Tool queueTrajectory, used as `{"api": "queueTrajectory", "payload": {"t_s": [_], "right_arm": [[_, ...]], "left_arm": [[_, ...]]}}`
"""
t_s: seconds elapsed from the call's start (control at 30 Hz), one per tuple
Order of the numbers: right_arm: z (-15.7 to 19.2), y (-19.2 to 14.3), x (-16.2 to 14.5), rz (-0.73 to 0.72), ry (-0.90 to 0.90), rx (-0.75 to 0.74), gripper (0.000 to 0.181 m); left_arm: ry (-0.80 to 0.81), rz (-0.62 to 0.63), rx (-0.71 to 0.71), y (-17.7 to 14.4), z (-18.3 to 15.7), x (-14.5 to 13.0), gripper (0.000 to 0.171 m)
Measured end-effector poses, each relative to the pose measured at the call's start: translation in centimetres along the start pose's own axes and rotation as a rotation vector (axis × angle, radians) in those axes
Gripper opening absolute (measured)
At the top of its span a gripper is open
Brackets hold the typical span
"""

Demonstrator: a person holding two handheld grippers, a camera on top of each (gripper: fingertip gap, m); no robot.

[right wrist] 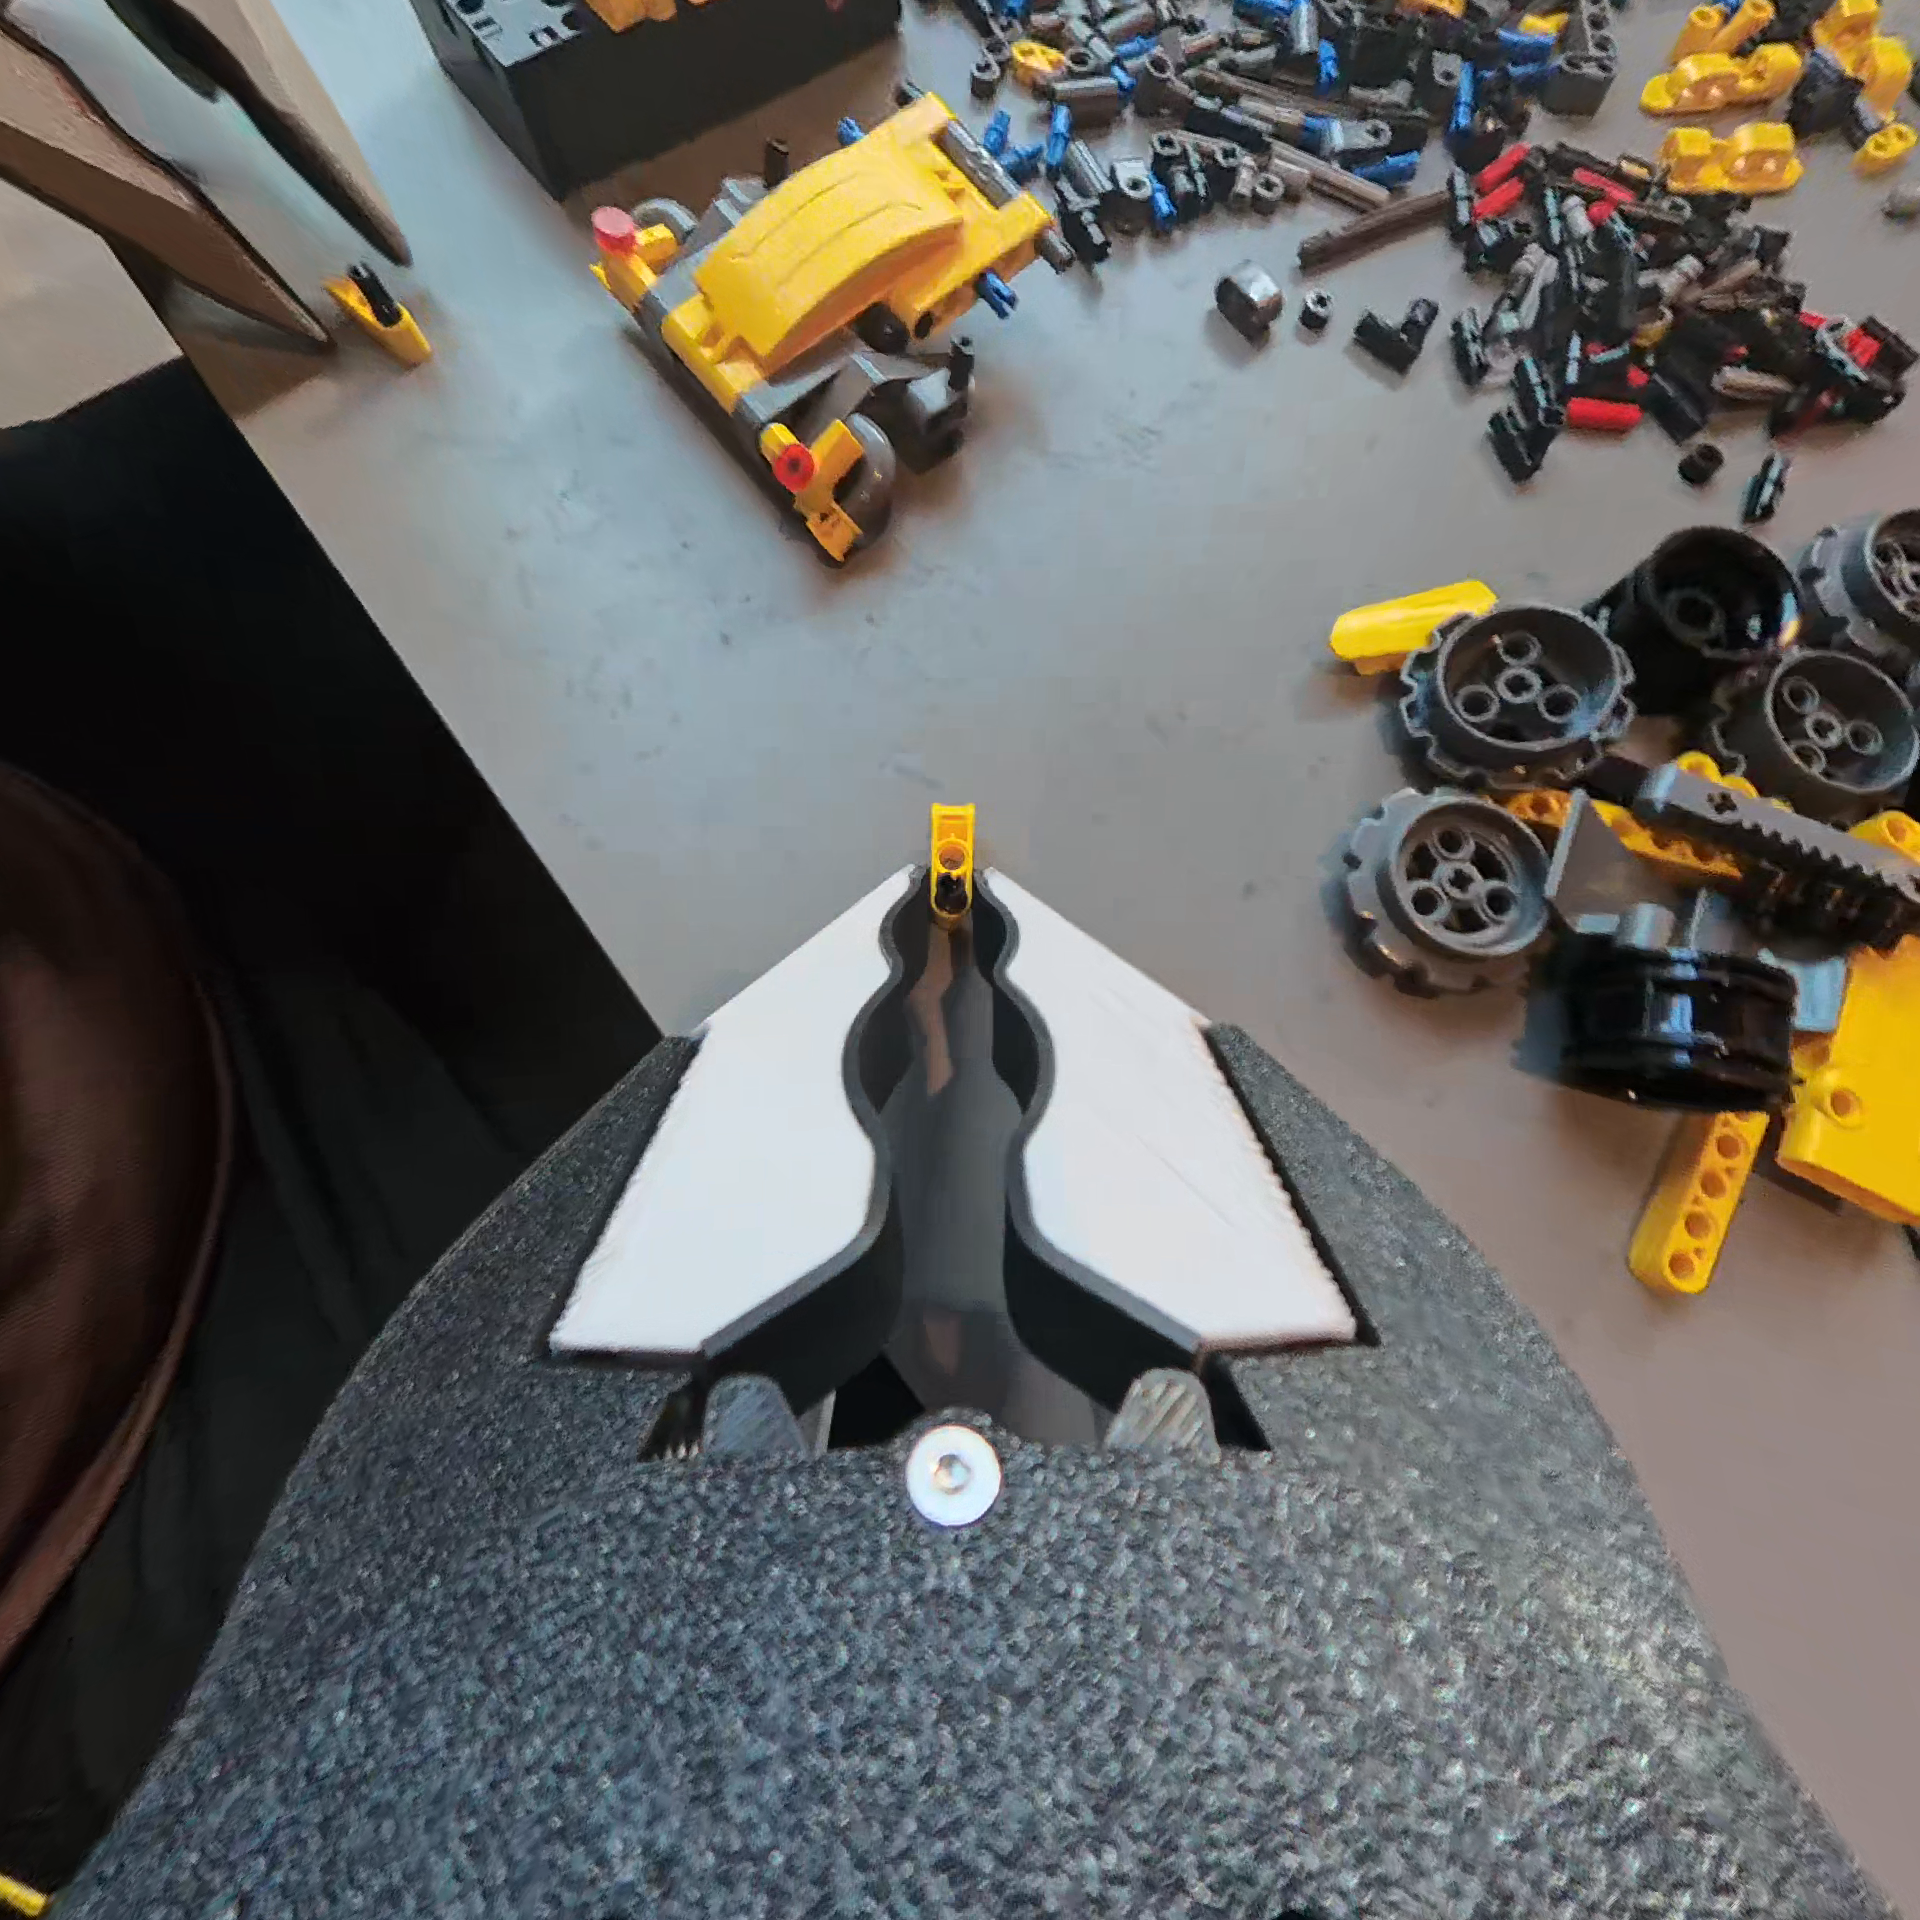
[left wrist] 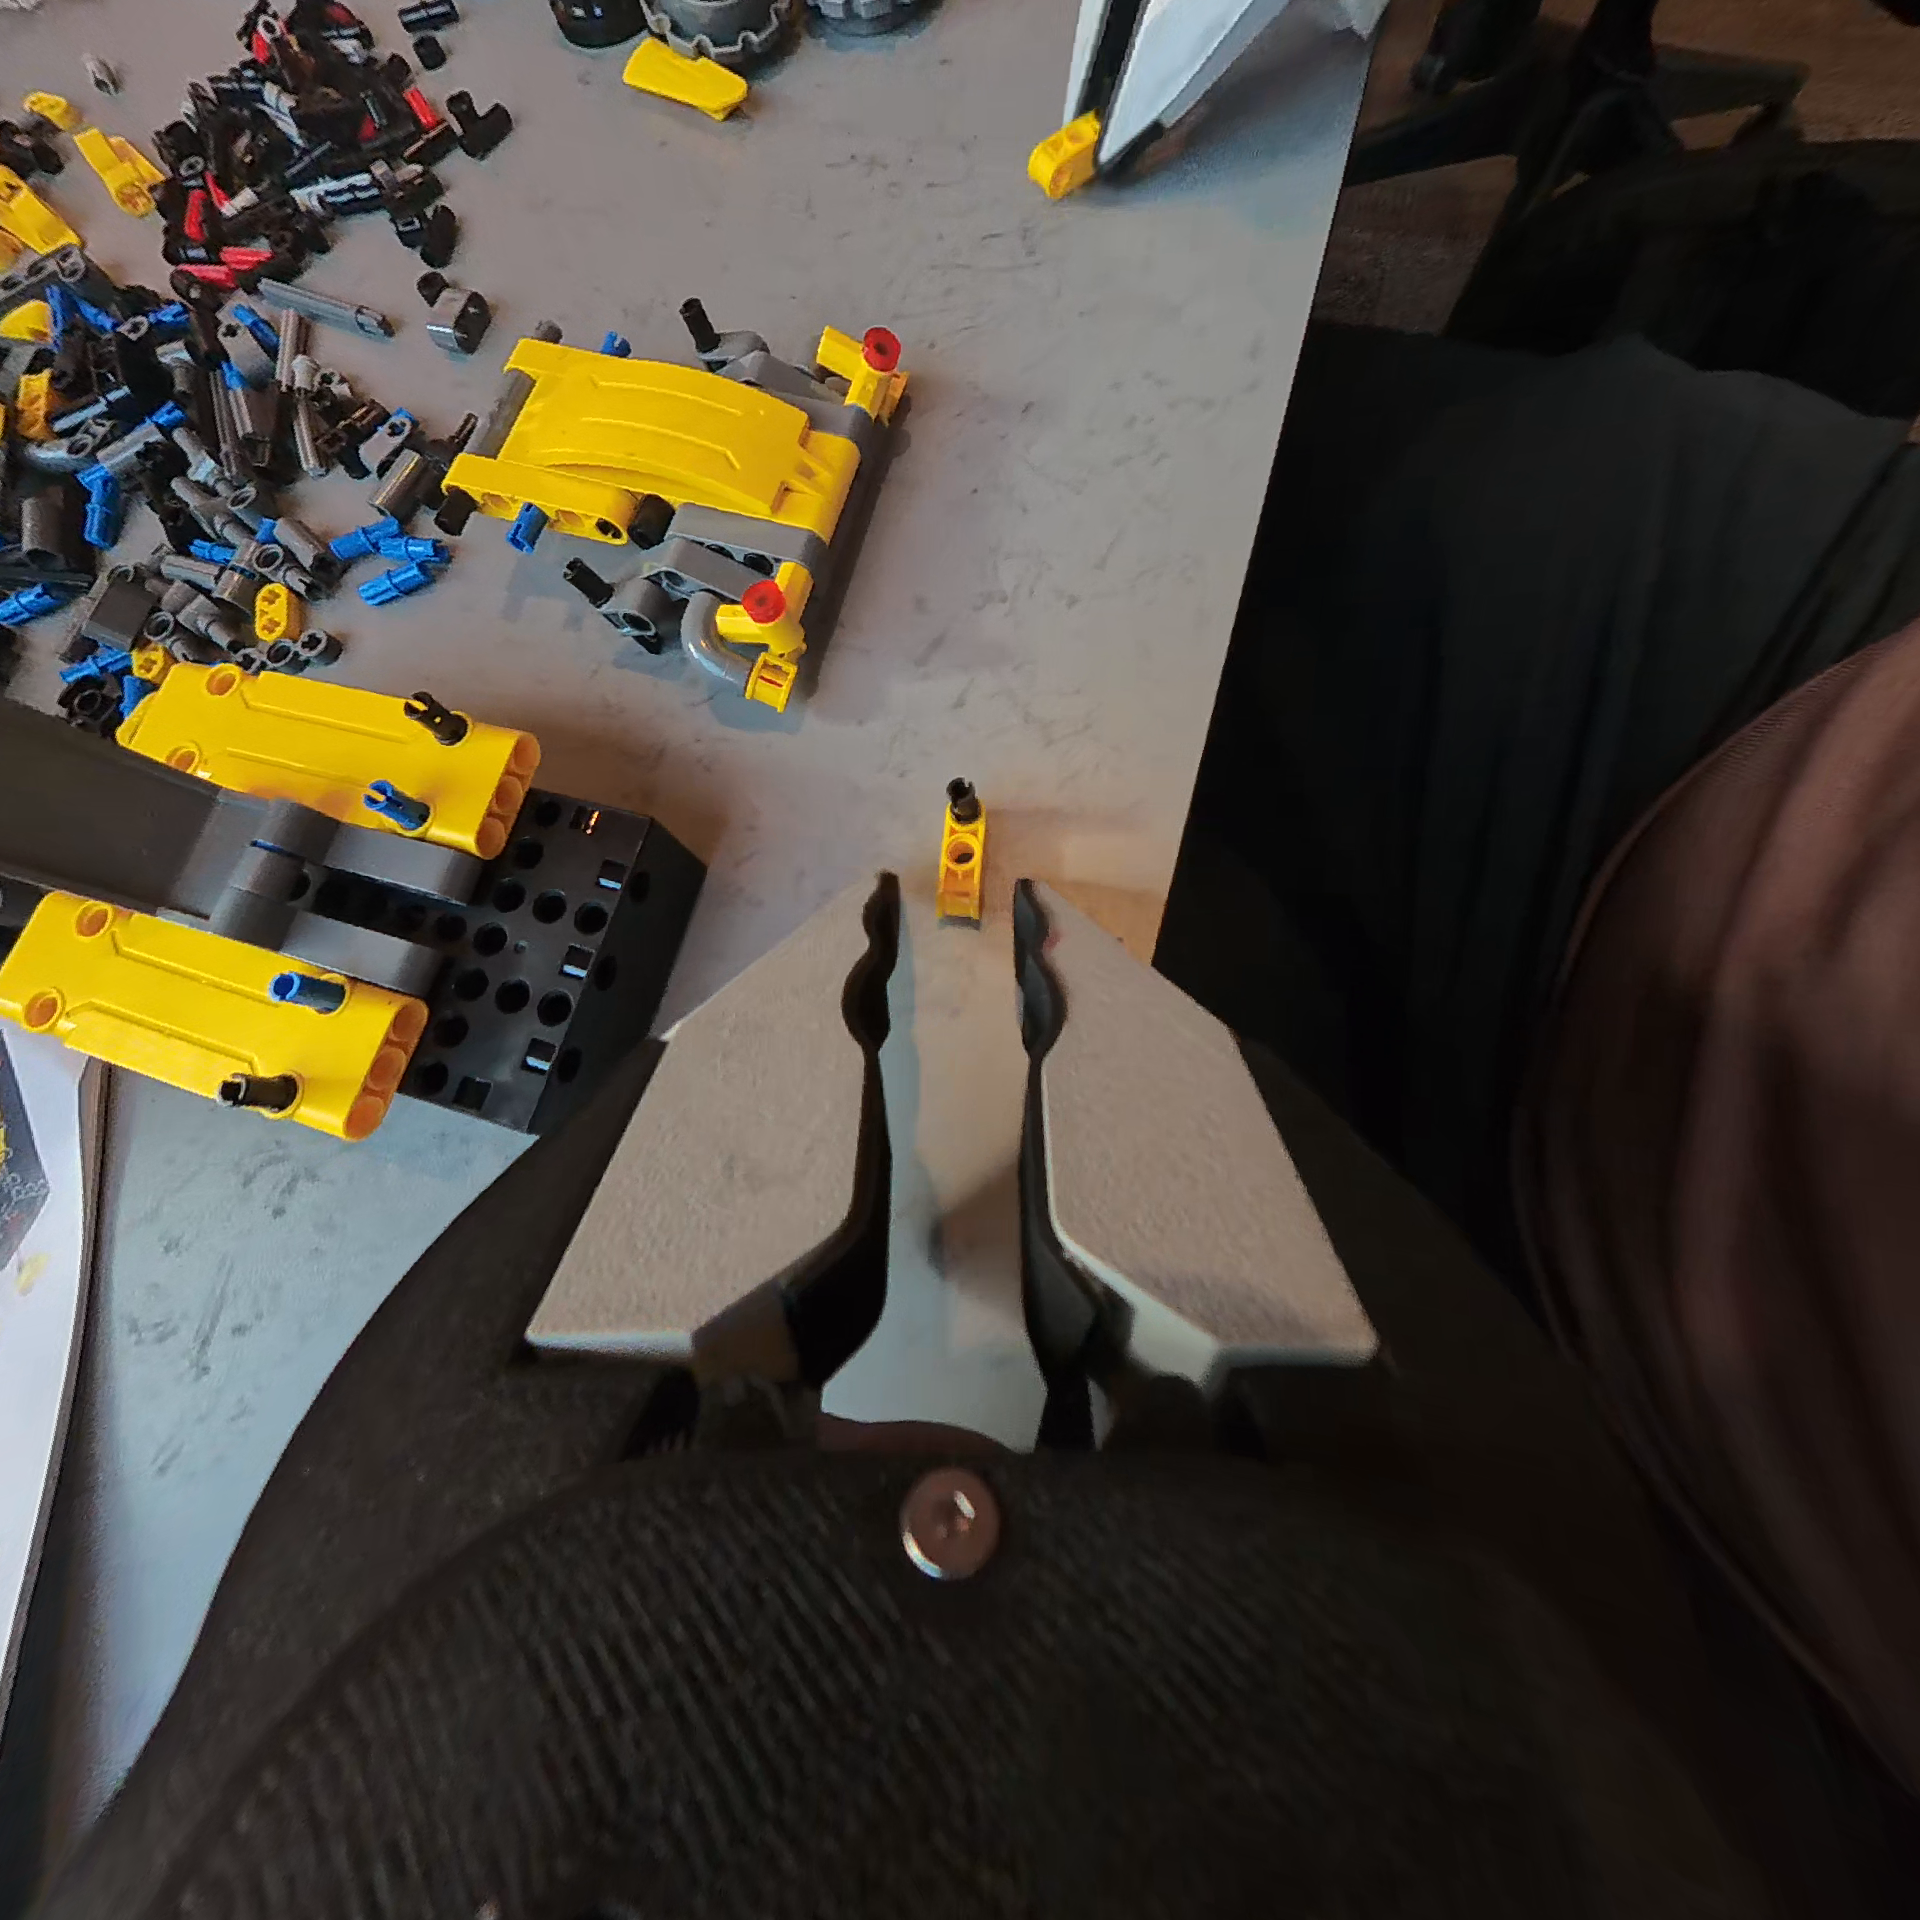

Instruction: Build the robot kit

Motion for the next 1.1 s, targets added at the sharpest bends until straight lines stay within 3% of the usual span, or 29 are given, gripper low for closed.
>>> {"api": "queueTrajectory", "payload": {"t_s": [0.13,0.3,0.4,0.53,0.73,1.1], "right_arm": [[2.4,0.5,1.7,-0.042,-0.048,0.051,0.004],[5.5,1.0,3.1,-0.073,-0.062,0.156,0.004],[5.5,1.3,3.1,-0.073,-0.09,0.107,0.004],[6.2,0.3,3.9,-0.133,-0.035,0.148,0.004],[8.8,0.1,4.9,-0.158,0.035,0.305,0.004],[11.1,0.0,6.1,-0.164,0.159,0.512,0.003]], "left_arm": [[0.001,0.012,0.043,-0.5,0.2,0.0,0.028],[0.054,-0.046,0.071,-1.2,-1.1,1.9,0.026],[0.053,-0.026,0.093,-0.9,-1.4,1.7,0.026],[0.013,-0.109,0.052,-0.1,-2.9,2.6,0.026],[0.233,-0.057,0.15,1.7,-5.1,4.0,0.024],[0.433,-0.001,0.295,2.5,-5.8,4.1,0.018]]}}
Point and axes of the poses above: each gripper's, where its closed fingertips meet, y out along the fingers, x out of its top, z = x × y across the jaws, the point moved 6 cm from there along -y, back along the fingers, and after that the axes turned 12 degrees about -x, right-handed, at the moved point
